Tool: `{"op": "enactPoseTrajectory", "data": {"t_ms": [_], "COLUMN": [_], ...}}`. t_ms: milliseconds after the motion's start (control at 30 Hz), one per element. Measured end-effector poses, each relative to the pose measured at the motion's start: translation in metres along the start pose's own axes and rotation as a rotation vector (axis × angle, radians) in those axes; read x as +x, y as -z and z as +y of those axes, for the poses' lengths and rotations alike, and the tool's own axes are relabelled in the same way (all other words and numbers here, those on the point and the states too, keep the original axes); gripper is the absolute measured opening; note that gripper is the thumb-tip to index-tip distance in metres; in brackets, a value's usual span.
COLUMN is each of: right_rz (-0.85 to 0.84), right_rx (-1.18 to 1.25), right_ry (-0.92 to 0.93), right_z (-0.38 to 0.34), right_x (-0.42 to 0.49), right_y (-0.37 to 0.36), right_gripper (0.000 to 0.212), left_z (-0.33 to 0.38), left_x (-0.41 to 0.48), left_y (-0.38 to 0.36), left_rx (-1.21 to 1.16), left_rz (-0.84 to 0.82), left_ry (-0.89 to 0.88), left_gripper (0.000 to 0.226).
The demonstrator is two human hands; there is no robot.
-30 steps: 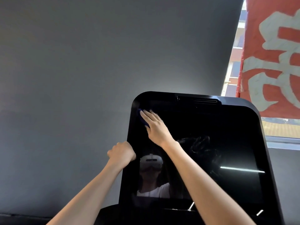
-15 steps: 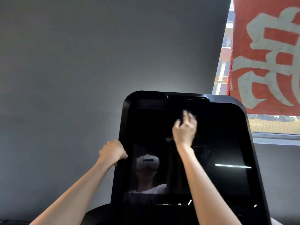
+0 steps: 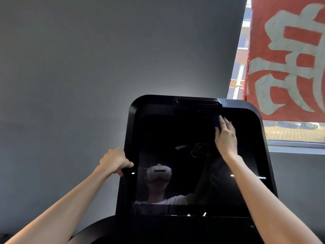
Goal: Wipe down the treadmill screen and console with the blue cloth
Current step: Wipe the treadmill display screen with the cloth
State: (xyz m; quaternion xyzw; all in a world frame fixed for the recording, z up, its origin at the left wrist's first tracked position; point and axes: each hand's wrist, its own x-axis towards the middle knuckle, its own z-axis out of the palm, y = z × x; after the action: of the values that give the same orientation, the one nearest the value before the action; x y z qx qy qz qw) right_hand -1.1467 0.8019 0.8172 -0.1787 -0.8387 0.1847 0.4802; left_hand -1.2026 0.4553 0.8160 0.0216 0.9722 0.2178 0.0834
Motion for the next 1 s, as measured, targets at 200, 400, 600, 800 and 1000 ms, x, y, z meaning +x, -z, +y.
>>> {"op": "enactPoseTrajectory", "data": {"t_ms": [200,400,600,800,1000], "right_rz": [0.021,-0.293,-0.091,0.006,-0.112], "right_rx": [0.070,-0.008,-0.035,0.059,0.121], "right_ry": [0.092,0.727,0.465,-0.251,0.338], "right_z": [-0.084,-0.137,-0.048,-0.015,-0.116], "right_x": [-0.046,-0.139,-0.058,-0.002,-0.120], "right_y": [-0.053,-0.079,-0.035,-0.003,-0.069], "right_gripper": [0.046,0.046,0.044,0.051,0.045], "left_z": [-0.004,0.005,0.000,-0.009,-0.005], "left_x": [0.001,-0.010,-0.008,0.000,-0.009], "left_y": [-0.004,-0.003,-0.005,-0.007,-0.007], "left_rx": [-0.090,0.021,-0.004,-0.119,-0.063], "left_rz": [0.030,0.095,0.089,0.094,0.103], "left_ry": [-0.020,0.017,0.021,-0.038,-0.033], "left_gripper": [0.027,0.016,0.024,0.028,0.023]}}
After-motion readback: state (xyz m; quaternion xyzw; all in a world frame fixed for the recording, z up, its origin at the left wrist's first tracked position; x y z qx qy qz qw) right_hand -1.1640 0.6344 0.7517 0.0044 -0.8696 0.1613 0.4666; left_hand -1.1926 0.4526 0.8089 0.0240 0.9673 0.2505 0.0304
